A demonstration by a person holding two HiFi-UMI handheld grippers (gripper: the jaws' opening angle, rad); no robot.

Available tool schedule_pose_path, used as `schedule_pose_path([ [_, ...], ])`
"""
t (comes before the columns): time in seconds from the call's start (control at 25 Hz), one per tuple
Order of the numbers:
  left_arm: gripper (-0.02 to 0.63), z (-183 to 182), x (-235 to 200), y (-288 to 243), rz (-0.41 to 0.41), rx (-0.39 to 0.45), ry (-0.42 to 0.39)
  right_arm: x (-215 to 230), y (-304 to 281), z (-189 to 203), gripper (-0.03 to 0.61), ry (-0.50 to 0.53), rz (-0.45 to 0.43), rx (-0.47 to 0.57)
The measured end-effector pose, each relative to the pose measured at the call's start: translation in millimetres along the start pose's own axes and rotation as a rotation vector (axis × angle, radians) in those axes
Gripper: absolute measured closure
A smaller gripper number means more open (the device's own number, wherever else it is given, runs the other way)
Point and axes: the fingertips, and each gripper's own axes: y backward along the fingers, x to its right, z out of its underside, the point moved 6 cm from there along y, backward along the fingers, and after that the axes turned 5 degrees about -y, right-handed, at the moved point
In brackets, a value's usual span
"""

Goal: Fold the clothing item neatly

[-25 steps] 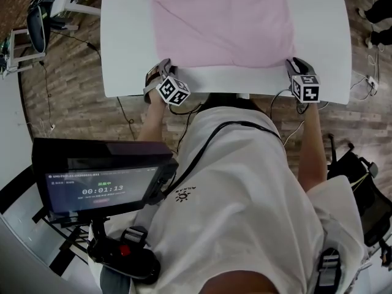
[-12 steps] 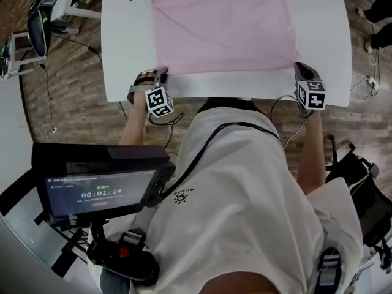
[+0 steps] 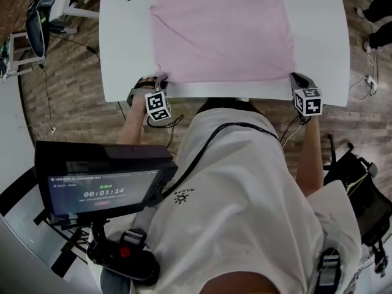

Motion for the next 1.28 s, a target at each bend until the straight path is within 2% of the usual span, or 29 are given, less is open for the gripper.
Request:
schedule_pose_path([
  [0.16,0.523,12.2,2.5,3.6,-0.059,-0.002,0.169,6.2,4.0,1.5,0.535,-0.001,0.000,0.001],
  [0.28,0.480,25.3,5.2,4.6,-0.096,-0.023,0.301,14.1,10.5,-4.5,0.529,-0.041,-0.002,0.053],
  [0.4,0.480,37.7,5.5,3.8,-0.116,-0.069,0.374,8.8,8.2,-19.5,0.532,-0.035,-0.018,0.113],
  [0.48,0.482,43.8,3.1,5.1,-0.146,-0.088,0.440,1.1,-0.3,-25.9,0.542,0.000,-0.027,0.114],
  [0.52,0.483,45.0,0.5,7.2,-0.166,-0.086,0.480,-2.2,-5.5,-27.5,0.562,0.019,-0.028,0.105],
  [0.56,0.515,43.9,-3.2,10.1,-0.188,-0.078,0.516,-4.6,-10.6,-28.3,0.572,0.033,-0.029,0.095],
  [0.6,0.593,40.5,-7.8,13.3,-0.212,-0.064,0.542,-6.0,-15.3,-28.4,0.574,0.040,-0.030,0.085],
  [0.64,0.611,35.4,-12.3,16.0,-0.232,-0.048,0.559,-6.5,-19.4,-27.8,0.574,0.042,-0.028,0.074],
  [0.76,0.612,16.9,-20.3,17.6,-0.246,0.008,0.578,-3.4,-25.6,-23.8,0.574,0.034,-0.008,0.046],
  [0.84,0.611,7.7,-20.3,12.7,-0.223,0.011,0.545,-0.4,-25.2,-22.3,0.574,0.023,-0.004,0.042],
  [0.96,0.612,5.4,-14.4,-0.6,-0.153,-0.038,0.484,1.7,-23.3,-22.2,0.574,0.038,0.009,0.027],
  [1.12,0.612,7.3,-14.0,-11.0,-0.084,-0.094,0.444,3.4,-25.1,-22.3,0.574,0.034,0.007,0.026],
  [1.28,0.611,7.7,-18.8,-15.3,-0.054,-0.098,0.447,5.5,-28.7,-21.0,0.574,0.004,0.012,0.037],
])
